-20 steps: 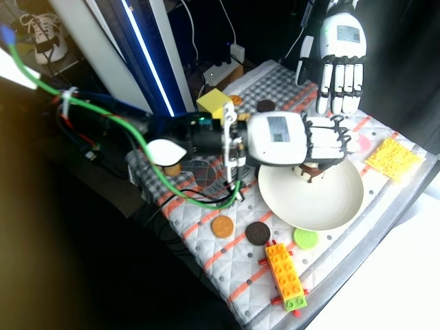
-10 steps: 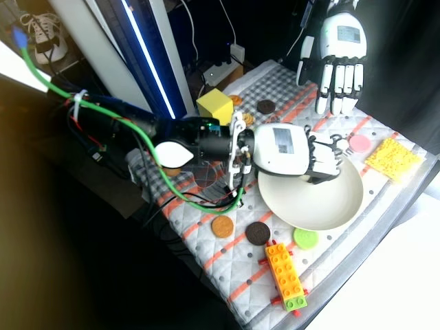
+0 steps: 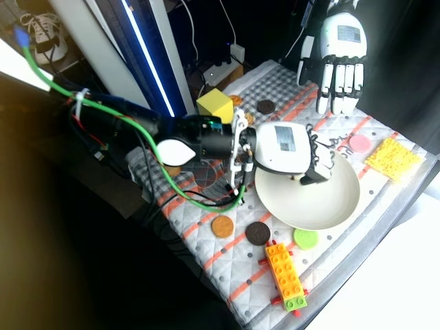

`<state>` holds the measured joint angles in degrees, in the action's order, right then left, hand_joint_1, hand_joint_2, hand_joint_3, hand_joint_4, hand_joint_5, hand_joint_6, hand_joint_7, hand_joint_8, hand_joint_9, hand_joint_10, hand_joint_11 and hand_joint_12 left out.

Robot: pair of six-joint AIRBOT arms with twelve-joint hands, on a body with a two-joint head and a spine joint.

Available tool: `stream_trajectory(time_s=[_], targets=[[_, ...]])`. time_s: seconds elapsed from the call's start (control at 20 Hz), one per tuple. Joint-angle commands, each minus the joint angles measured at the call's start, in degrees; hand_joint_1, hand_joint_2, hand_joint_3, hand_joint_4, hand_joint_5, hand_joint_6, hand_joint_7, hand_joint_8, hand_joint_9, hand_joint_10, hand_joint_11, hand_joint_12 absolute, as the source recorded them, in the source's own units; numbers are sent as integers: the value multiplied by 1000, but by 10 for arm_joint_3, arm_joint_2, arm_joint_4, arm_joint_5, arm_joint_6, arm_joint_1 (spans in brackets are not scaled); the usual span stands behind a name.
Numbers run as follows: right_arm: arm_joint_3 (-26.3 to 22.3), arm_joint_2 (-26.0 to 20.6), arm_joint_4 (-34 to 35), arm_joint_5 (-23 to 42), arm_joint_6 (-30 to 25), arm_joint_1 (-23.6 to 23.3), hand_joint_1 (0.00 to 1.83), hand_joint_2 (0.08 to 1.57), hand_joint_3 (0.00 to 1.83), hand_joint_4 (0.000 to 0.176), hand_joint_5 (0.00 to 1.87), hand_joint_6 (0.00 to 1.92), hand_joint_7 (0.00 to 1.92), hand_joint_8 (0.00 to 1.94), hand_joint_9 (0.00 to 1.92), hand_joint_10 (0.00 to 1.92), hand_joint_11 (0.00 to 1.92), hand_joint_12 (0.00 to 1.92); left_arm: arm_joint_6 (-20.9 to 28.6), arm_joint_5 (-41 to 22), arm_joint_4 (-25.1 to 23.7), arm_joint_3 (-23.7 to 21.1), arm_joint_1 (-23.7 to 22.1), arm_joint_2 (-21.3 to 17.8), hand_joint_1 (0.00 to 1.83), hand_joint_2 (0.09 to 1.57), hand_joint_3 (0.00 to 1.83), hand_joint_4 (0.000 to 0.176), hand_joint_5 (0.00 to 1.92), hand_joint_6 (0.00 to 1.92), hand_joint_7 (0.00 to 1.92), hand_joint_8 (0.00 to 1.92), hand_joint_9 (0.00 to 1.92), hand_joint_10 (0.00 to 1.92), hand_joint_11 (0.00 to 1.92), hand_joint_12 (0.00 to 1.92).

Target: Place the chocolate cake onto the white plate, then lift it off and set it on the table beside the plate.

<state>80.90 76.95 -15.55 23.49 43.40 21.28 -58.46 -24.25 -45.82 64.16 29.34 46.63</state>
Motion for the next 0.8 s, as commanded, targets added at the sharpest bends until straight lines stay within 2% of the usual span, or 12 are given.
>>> stream_trajectory(time_s=[0.0, 0.15, 0.2, 0.25, 0.3, 0.35, 0.4, 0.45, 0.5, 0.6, 0.65, 0.75], targets=[[-9, -23, 17, 90, 0, -13, 1069, 1370, 12, 0, 468, 1645, 540, 1670, 425, 1706, 493, 1921, 2, -41, 20, 0, -5, -3, 776, 1141, 0, 38, 174, 0, 56, 2, 62, 4, 0, 480], [-45, -69, 27, 131, 0, -13, 1023, 1460, 38, 0, 329, 1862, 464, 1913, 895, 1915, 989, 1921, 2, -41, 21, 0, -4, -3, 811, 1150, 1, 69, 184, 0, 3, 0, 3, 1, 0, 256], [-57, -83, 27, 144, 0, -13, 1111, 1444, 73, 0, 65, 1643, 430, 1935, 945, 1920, 1039, 1921, 2, -41, 23, 0, -3, -3, 829, 1155, 1, 71, 181, 2, 0, 0, 0, 0, 0, 113], [-80, -91, 27, 167, 0, -13, 867, 1363, 25, 0, 171, 1099, 293, 1352, 310, 1583, 323, 1921, 2, -42, 25, 0, -1, -3, 820, 1155, 0, 76, 168, 4, 0, 0, 0, 0, 0, 22], [-90, -102, 27, 175, 0, -13, 847, 1345, 5, 0, 238, 614, 283, 1018, 157, 1417, 64, 1921, 2, -42, 26, 0, -1, -3, 754, 1147, 0, 66, 145, 1, 0, 0, 0, 0, 0, 4], [-107, -128, 26, 185, 0, -13, 883, 1345, 1, 0, 354, 327, 316, 821, 138, 1329, 27, 1921, 2, -42, 26, 0, -1, -3, 741, 1141, 0, 66, 149, 5, 0, 0, 0, 0, 1, 1], [-123, -147, 24, 191, 0, -4, 879, 1377, 3, 0, 487, 233, 375, 1069, 258, 1506, 252, 1921, 2, -42, 27, 0, -1, -3, 759, 1140, 0, 53, 155, 6, 0, 0, 0, 0, 27, 13], [-133, -161, 23, 196, 0, 4, 1100, 1343, 0, 0, 521, 1162, 618, 1589, 277, 1604, 311, 1921, 2, -43, 29, 0, 0, -3, 771, 1143, 0, 76, 157, 6, 0, 0, 0, 0, 73, 36], [-153, -182, 23, 205, 0, 20, 1221, 1289, 0, 0, 418, 649, 389, 869, 220, 1034, 71, 1678, 2, -44, 32, 1, 3, -4, 753, 1145, 0, 87, 157, 5, 0, 0, 0, 0, 75, 42], [-178, -209, 23, 219, 0, 47, 1280, 1223, 0, 0, 517, 247, 527, 220, 418, 455, 41, 1425, 2, -46, 42, 1, 9, -6, 749, 1154, 3, 103, 148, 2, 0, 0, 0, 0, 70, 53], [-189, -221, 23, 227, -1, 61, 1311, 1210, 0, 0, 505, 138, 726, 1109, 612, 1031, 429, 1671, 2, -47, 48, 1, 11, -7, 731, 1155, 0, 103, 138, 1, 0, 0, 0, 0, 13, 245], [-203, -242, 10, 238, -31, 88, 1324, 1189, 0, 0, 651, 104, 803, 1273, 734, 725, 574, 1388, 2, -48, 57, 1, 13, -7, 715, 1138, 0, 98, 122, 4, 0, 0, 0, 0, 0, 363]])
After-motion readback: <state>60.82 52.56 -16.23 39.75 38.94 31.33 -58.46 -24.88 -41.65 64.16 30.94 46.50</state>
